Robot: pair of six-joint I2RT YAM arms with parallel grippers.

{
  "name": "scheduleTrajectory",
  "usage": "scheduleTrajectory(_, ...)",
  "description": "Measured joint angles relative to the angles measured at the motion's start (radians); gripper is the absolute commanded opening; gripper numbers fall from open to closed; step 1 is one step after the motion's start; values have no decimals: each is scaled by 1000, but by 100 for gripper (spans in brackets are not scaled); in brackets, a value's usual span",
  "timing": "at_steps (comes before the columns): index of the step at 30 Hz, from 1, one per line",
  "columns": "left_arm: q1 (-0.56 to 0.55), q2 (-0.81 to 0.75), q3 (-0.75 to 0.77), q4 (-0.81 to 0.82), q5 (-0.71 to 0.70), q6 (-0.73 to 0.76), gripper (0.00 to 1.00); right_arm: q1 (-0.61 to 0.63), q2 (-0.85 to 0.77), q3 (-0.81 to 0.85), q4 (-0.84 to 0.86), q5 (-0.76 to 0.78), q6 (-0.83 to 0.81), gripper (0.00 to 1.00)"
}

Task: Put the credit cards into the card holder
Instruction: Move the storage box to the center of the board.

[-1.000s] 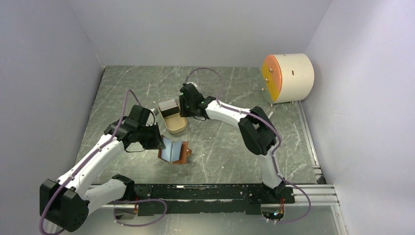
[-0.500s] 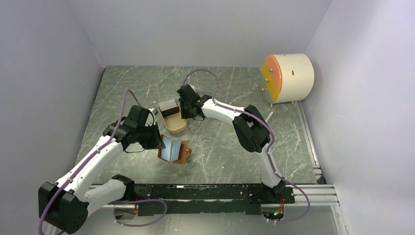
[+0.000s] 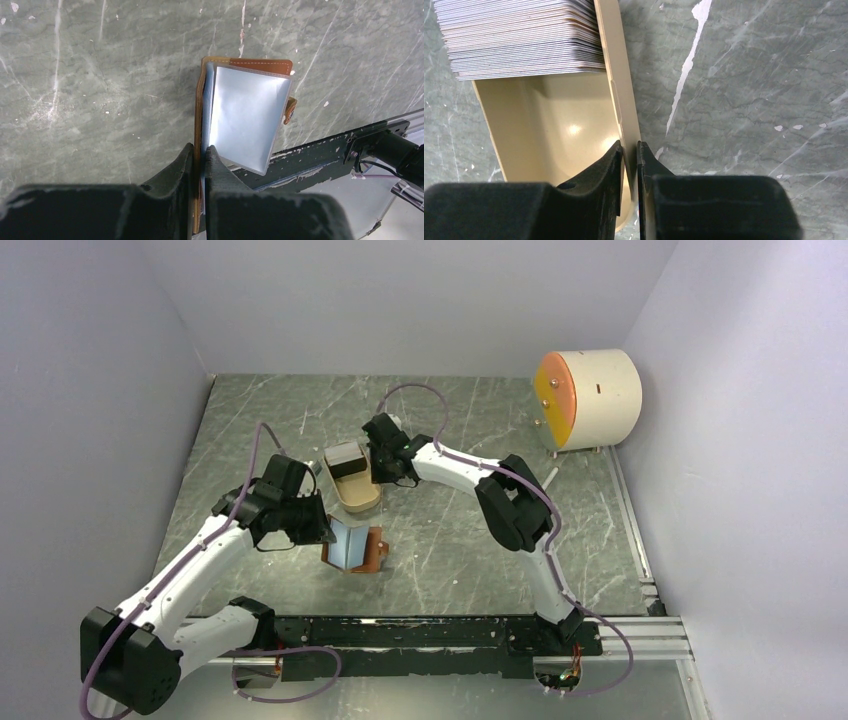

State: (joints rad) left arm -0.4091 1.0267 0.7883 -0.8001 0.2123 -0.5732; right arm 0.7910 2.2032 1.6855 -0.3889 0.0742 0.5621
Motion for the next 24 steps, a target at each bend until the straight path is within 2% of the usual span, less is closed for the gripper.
scheduleTrajectory(17,0,16,0,-6,-26,-18,9,-13,-81,-116,-2,9,28,13)
scheduleTrajectory(24,0,16,0,11,-6,-18,9,-23,-172,-233,-16,36,42,14)
